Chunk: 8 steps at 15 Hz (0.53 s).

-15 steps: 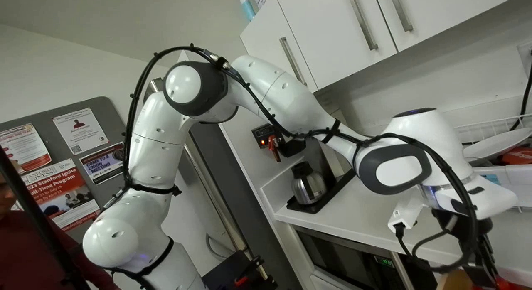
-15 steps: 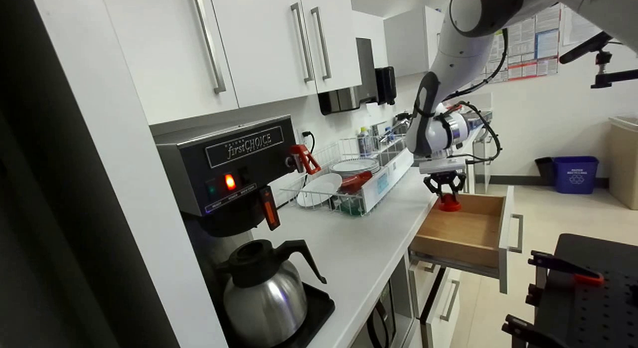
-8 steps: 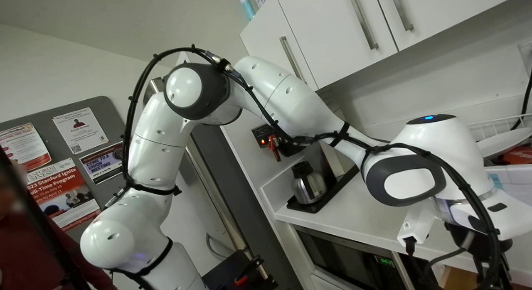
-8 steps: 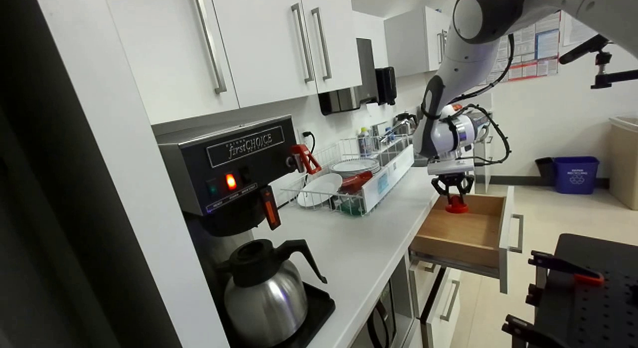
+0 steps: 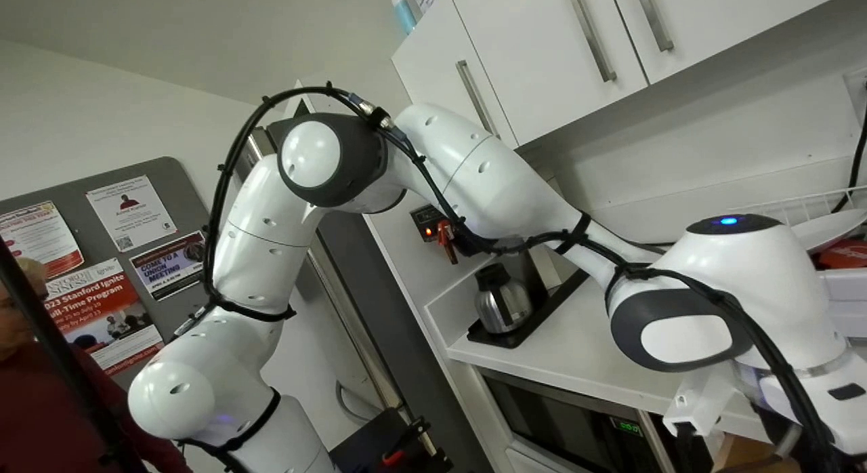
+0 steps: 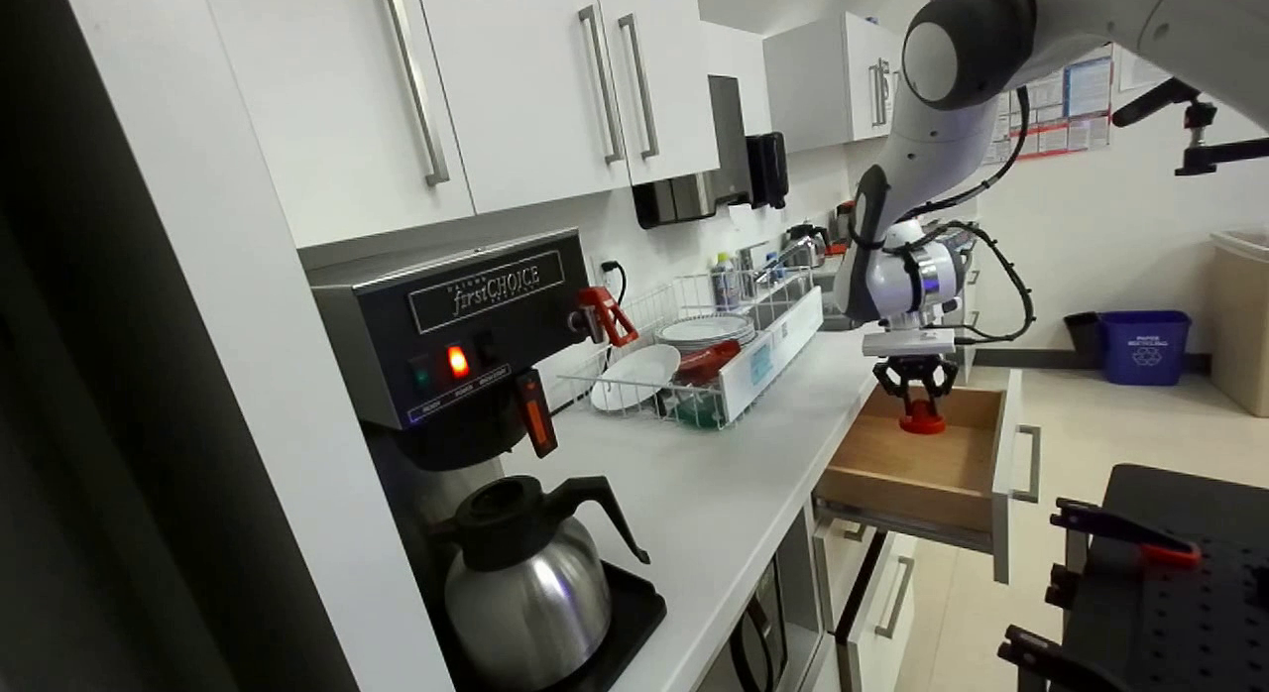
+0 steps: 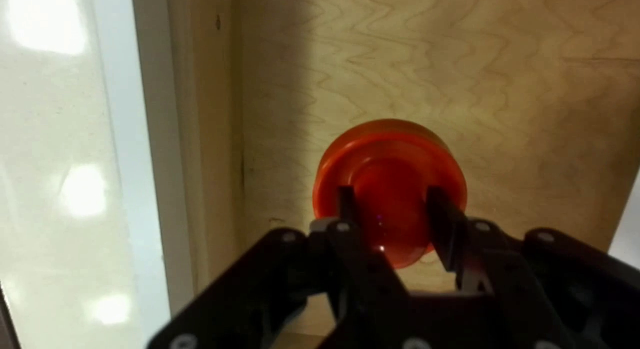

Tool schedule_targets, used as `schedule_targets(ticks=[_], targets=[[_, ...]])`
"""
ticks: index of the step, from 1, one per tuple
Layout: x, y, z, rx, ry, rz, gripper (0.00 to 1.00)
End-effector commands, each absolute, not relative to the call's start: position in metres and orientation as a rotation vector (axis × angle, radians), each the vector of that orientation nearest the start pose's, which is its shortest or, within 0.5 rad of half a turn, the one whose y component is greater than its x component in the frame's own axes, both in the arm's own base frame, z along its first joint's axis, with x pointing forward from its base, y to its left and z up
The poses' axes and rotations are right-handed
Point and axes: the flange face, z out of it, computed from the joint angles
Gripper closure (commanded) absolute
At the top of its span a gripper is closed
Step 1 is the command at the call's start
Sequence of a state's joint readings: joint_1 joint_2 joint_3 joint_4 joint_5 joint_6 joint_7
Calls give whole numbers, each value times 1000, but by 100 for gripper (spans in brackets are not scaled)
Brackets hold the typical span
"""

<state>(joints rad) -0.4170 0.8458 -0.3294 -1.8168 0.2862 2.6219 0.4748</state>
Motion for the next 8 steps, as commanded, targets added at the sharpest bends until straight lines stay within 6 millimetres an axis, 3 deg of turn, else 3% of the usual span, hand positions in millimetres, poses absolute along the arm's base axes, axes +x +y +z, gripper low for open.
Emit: schedule_targets(ticks=[1,8], targets=[[460,-451,74,-2410,2092,-41,87],[457,-456,35,-2327,2203,-59,87]])
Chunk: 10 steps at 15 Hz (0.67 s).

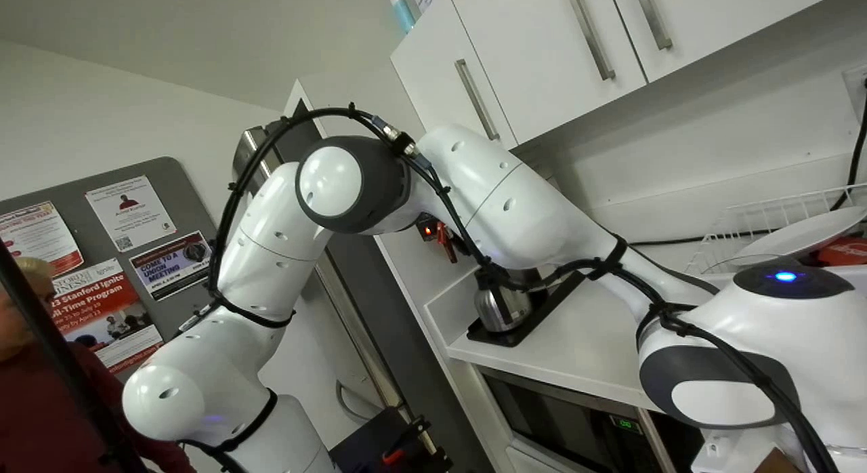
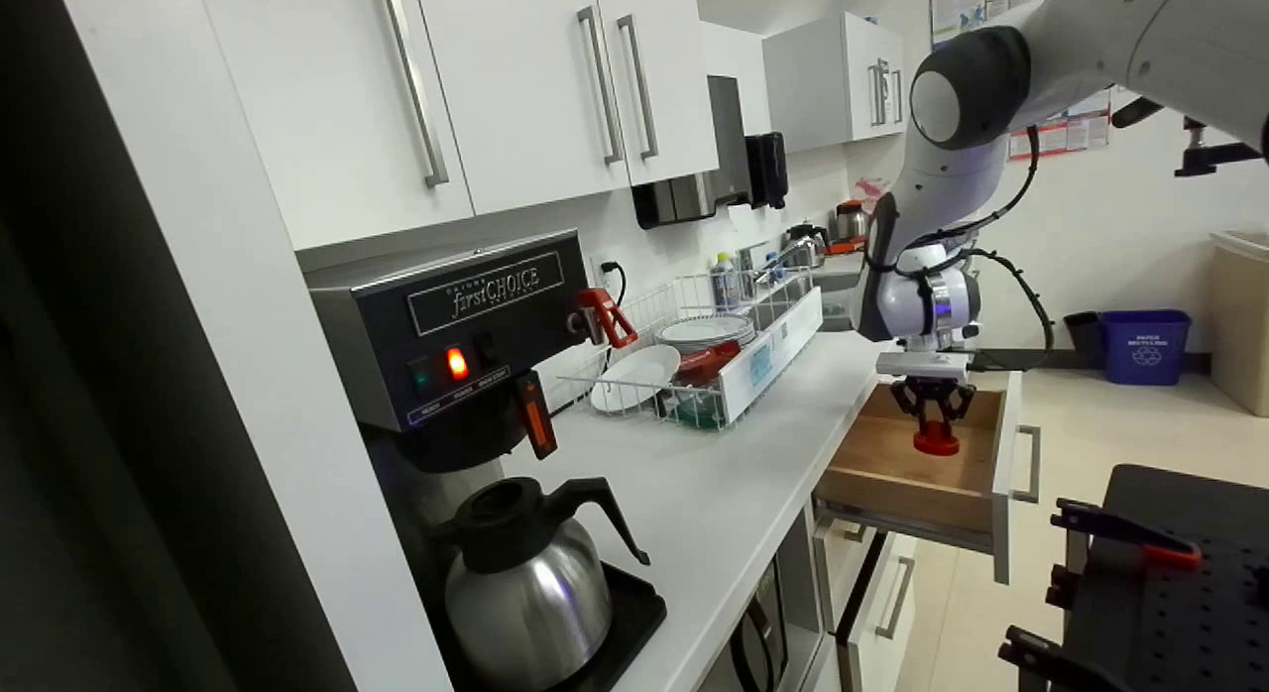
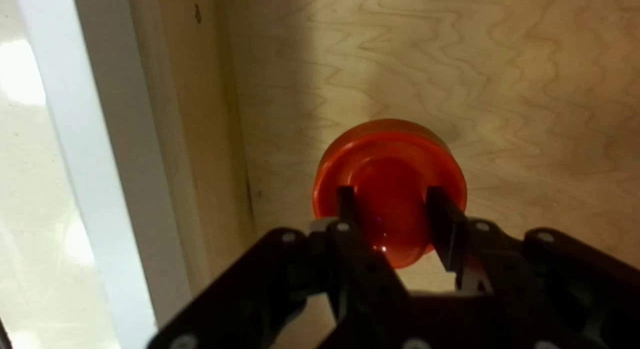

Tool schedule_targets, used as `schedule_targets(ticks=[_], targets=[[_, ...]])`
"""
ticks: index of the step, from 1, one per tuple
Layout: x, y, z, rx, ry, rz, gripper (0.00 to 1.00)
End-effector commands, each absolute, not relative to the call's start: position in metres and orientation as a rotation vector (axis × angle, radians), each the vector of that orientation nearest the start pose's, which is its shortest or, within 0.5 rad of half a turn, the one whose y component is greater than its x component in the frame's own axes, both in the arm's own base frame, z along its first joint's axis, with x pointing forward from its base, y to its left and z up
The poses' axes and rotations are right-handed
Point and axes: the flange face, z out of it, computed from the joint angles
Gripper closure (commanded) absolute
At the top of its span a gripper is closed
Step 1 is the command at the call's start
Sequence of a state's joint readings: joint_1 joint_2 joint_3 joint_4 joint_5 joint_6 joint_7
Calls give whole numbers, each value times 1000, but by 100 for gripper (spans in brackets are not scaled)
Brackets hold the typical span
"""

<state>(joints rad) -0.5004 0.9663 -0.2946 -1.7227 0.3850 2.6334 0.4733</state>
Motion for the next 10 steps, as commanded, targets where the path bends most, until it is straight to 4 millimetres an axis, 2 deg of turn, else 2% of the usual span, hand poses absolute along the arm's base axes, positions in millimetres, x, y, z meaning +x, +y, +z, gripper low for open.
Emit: schedule_targets(ticks=[1,10], targets=[[459,-454,29,-2327,2214,-71,87],[471,-439,-7,-2318,2303,-117,87]])
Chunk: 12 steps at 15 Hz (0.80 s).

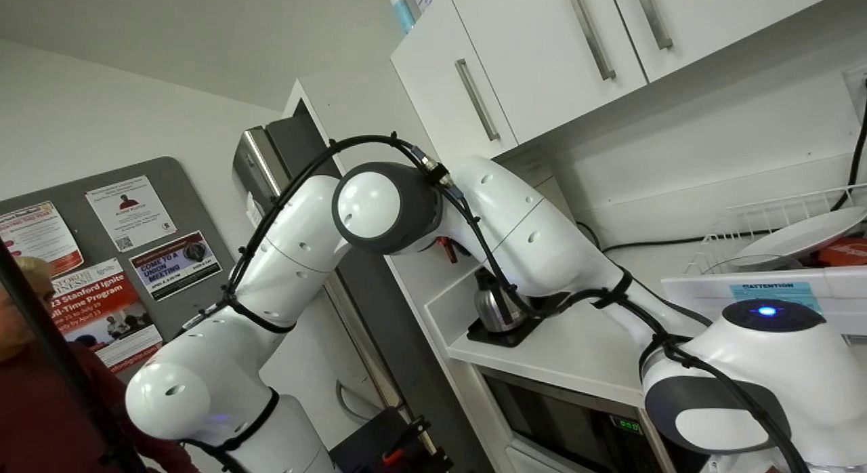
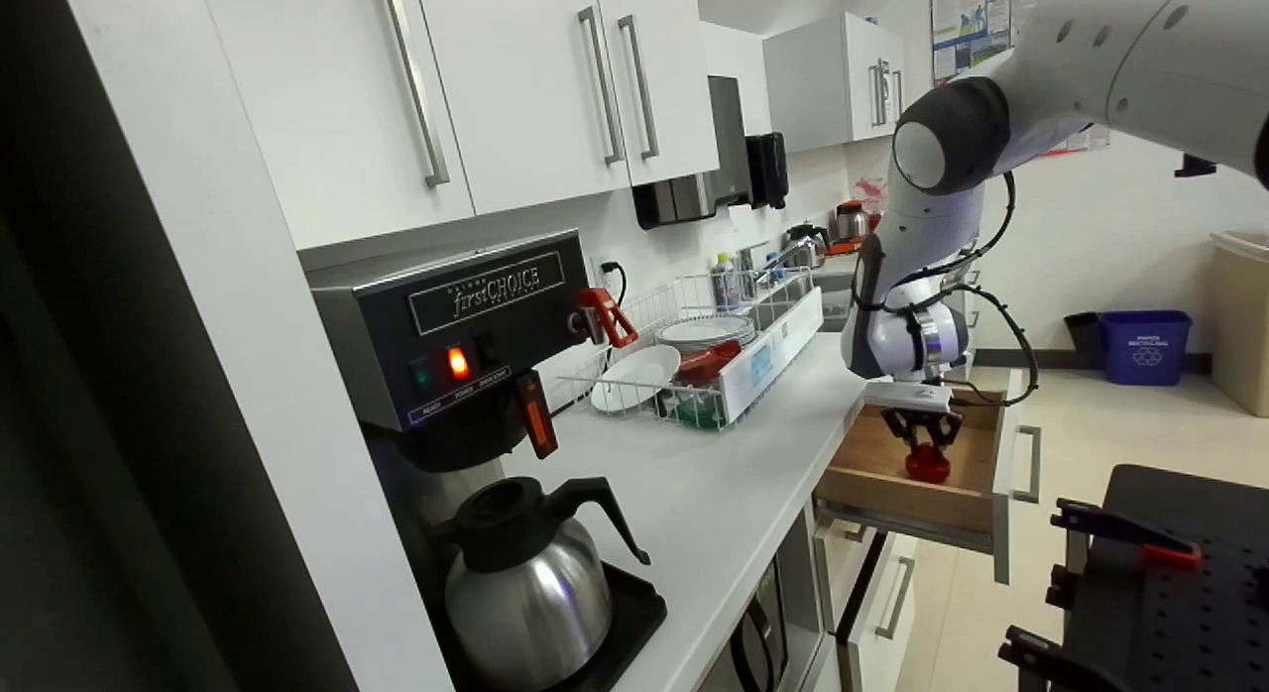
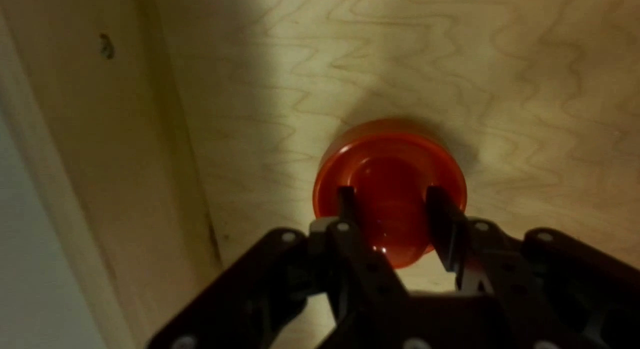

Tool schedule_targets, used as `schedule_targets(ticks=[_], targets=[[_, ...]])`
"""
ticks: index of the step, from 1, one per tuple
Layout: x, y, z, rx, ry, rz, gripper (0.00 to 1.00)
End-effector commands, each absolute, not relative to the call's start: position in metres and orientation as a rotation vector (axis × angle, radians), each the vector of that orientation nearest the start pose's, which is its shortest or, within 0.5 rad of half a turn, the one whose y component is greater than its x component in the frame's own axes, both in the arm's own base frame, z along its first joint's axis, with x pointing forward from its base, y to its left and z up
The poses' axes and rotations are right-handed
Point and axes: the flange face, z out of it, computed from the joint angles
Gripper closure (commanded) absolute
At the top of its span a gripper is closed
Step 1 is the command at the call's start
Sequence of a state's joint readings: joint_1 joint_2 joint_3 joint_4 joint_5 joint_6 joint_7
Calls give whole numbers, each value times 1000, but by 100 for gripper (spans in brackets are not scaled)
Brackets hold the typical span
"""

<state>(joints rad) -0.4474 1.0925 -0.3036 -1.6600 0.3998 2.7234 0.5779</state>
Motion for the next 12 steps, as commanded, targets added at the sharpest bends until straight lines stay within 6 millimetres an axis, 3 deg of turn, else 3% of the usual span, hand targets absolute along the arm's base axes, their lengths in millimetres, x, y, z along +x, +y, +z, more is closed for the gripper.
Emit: schedule_targets(ticks=[1,3,4,5,7,10,12], targets=[[473,-438,-9,-2313,2318,-124,87],[475,-437,-12,-2302,2345,-141,87],[475,-438,-13,-2297,2356,-148,37],[475,-438,-12,-2295,2364,-155,35],[476,-442,-6,-2286,2366,-162,22],[473,-450,18,-2284,2333,-188,1],[469,-459,41,-2302,2281,-186,0]])
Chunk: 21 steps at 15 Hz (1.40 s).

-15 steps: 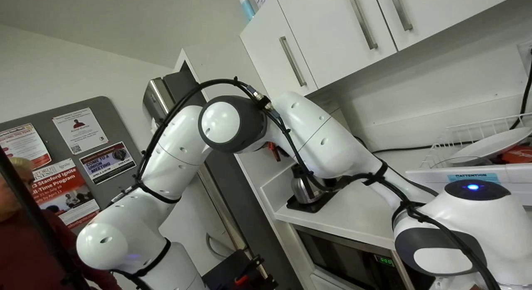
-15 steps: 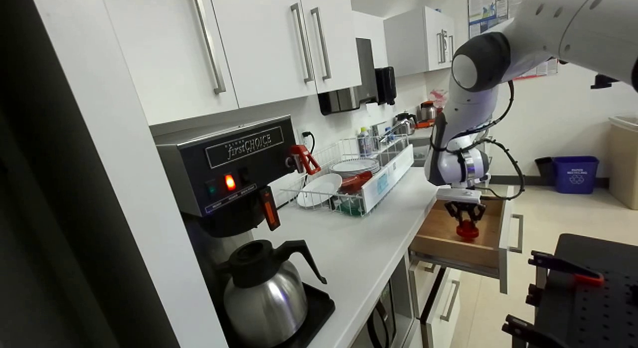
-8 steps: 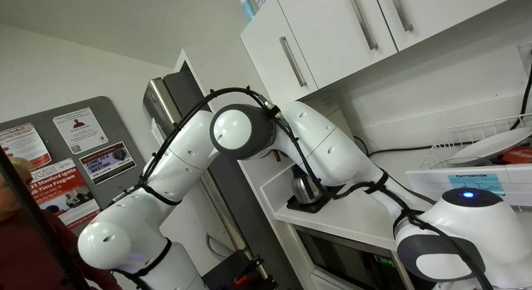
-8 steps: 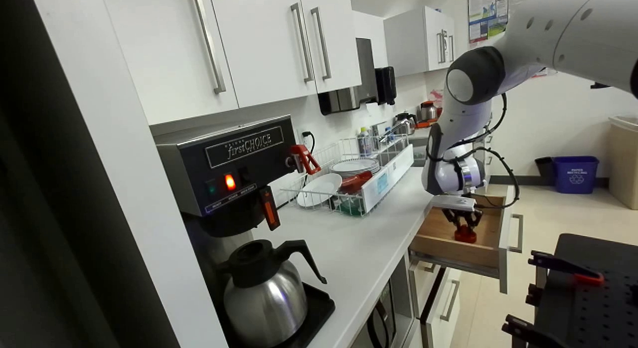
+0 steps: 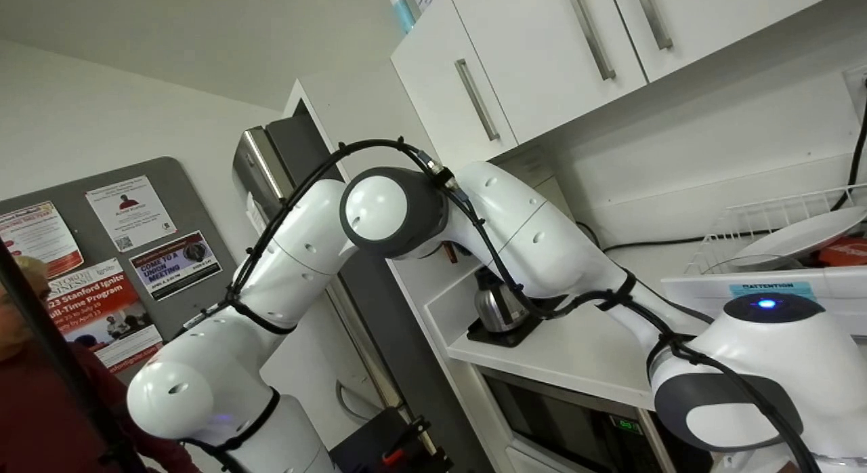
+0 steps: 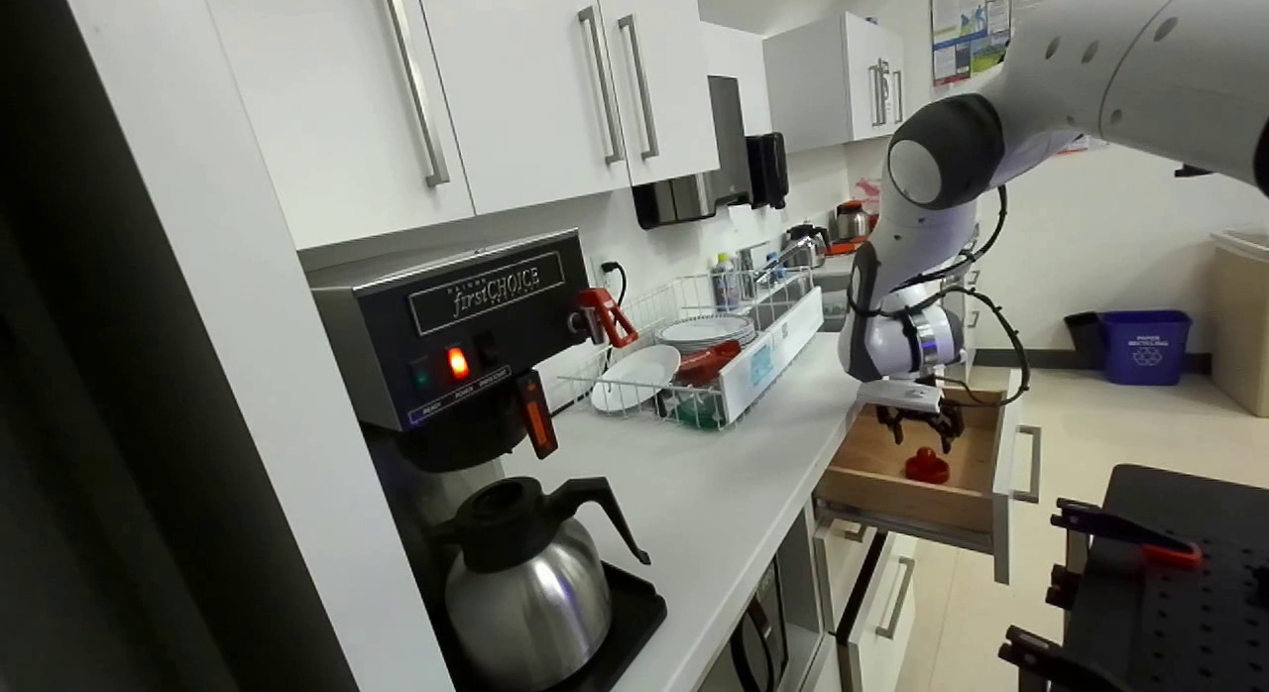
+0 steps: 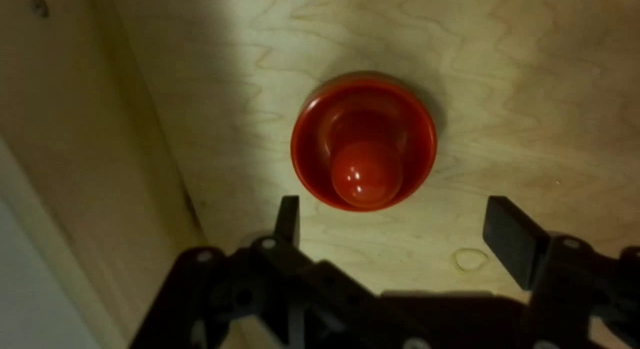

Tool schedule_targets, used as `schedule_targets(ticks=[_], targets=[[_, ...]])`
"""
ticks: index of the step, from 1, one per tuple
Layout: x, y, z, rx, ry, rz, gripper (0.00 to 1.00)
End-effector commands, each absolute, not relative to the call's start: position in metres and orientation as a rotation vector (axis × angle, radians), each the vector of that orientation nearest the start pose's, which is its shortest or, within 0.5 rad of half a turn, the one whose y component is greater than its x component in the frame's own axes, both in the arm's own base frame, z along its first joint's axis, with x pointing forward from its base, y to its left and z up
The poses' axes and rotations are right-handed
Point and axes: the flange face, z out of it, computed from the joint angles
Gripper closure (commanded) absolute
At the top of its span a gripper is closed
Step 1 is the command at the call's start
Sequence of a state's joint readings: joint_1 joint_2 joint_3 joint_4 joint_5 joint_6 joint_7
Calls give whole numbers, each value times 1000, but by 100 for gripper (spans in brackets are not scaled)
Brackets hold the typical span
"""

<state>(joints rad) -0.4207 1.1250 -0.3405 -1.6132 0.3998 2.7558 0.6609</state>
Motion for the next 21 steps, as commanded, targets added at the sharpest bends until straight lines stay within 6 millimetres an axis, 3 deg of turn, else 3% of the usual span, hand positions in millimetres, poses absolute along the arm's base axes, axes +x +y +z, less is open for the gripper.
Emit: schedule_targets(ticks=[1,6,12,16,21], targets=[[468,-464,52,-2312,2256,-175,0],[452,-491,122,-2420,2086,-146,0],[432,-481,193,-2650,1745,20,0],[419,-465,222,-2712,1698,111,0],[411,-454,239,-2763,1645,129,0]])
